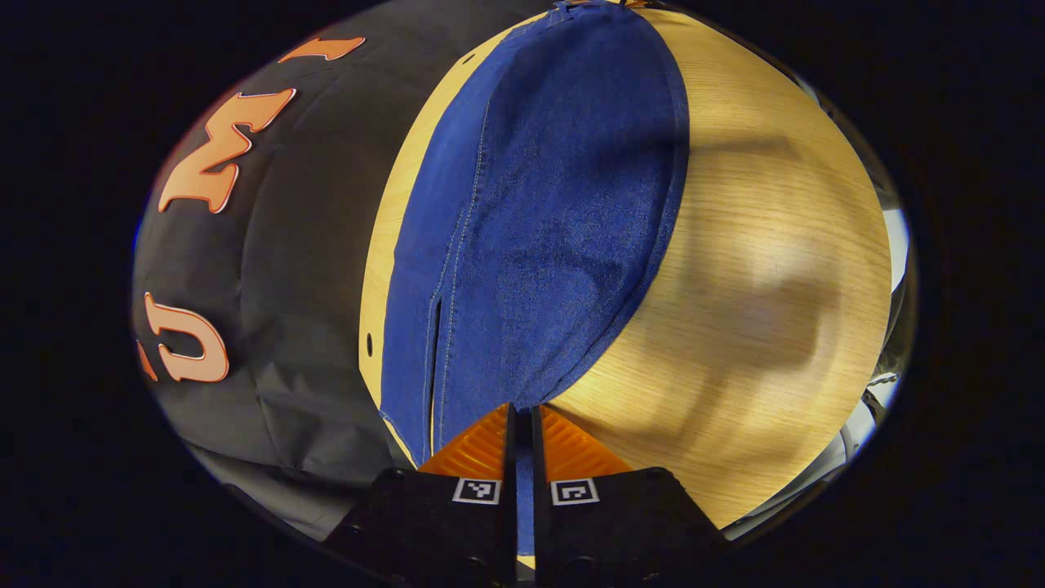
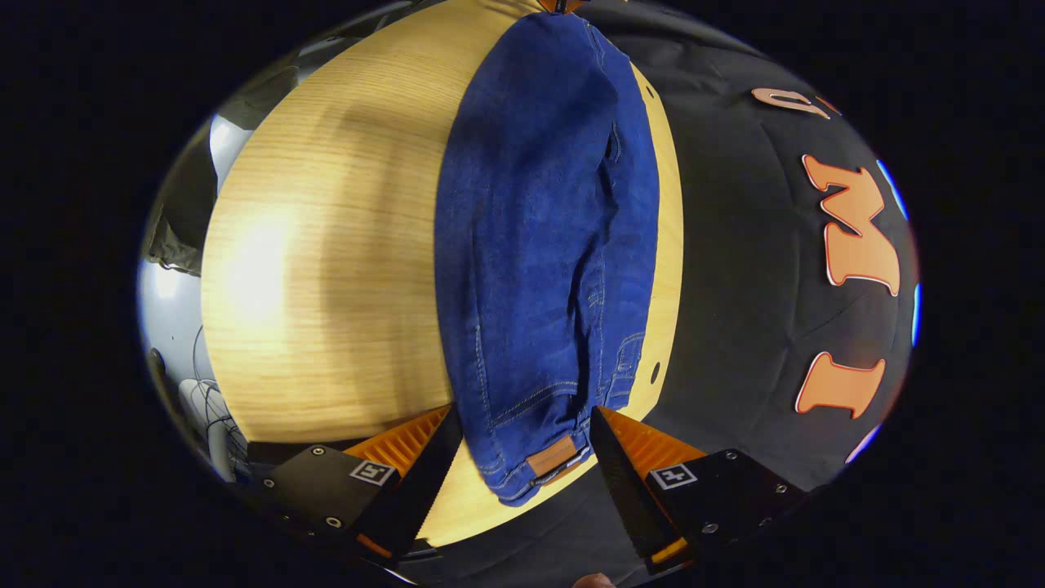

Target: Grasp the waist and the cuffs of the jeans and fold them to make the two legs overlap; first hold the waist and fold one-third of the jeans toward the cuffs, then hold the cuffs and fold the remaining one-third in the same direction to finish folding.

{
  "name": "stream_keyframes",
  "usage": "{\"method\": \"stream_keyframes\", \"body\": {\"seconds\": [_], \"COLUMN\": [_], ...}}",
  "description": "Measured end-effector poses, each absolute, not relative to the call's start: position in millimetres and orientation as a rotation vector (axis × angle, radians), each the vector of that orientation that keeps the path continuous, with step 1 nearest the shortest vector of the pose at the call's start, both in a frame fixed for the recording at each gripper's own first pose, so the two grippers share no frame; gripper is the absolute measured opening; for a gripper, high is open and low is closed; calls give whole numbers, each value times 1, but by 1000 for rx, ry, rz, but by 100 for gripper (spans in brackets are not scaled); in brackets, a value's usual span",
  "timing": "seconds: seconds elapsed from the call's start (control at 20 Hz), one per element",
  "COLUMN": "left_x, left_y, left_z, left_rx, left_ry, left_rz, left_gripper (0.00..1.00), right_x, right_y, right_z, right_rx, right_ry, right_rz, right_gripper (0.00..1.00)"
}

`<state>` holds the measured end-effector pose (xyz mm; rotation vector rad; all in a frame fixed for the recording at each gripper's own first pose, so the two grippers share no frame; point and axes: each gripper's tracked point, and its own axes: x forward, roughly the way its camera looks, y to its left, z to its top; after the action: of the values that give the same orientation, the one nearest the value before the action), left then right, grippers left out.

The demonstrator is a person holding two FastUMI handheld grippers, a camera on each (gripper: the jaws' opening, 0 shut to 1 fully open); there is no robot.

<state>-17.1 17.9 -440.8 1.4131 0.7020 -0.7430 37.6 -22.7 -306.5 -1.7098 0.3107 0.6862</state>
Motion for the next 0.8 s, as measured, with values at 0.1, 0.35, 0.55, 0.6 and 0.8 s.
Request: {"method": "stream_keyframes", "body": {"seconds": [0.1, 0.35, 0.55, 0.6, 0.8], "left_x": [-17, -13, -13, -13, -9], "left_y": [17, 16, 14, 14, 14], "left_z": [-441, -441, -443, -443, -435], "left_rx": [1410, 1382, 1385, 1389, 1350], "left_ry": [698, 703, 722, 732, 777], "left_rz": [-745, -746, -793, -793, -768], "left_gripper": [8, 8, 8, 8, 8], "right_x": [45, 47, 38, 38, 43], "right_y": [-20, -21, -23, -22, -25], "right_z": [-308, -321, -334, -333, -335], "right_rx": [-1702, -1689, -1713, -1703, -1607], "right_ry": [319, 395, 420, 435, 526], "right_rz": [687, 739, 767, 785, 851], "right_gripper": [97, 75, 24, 9, 4]}}
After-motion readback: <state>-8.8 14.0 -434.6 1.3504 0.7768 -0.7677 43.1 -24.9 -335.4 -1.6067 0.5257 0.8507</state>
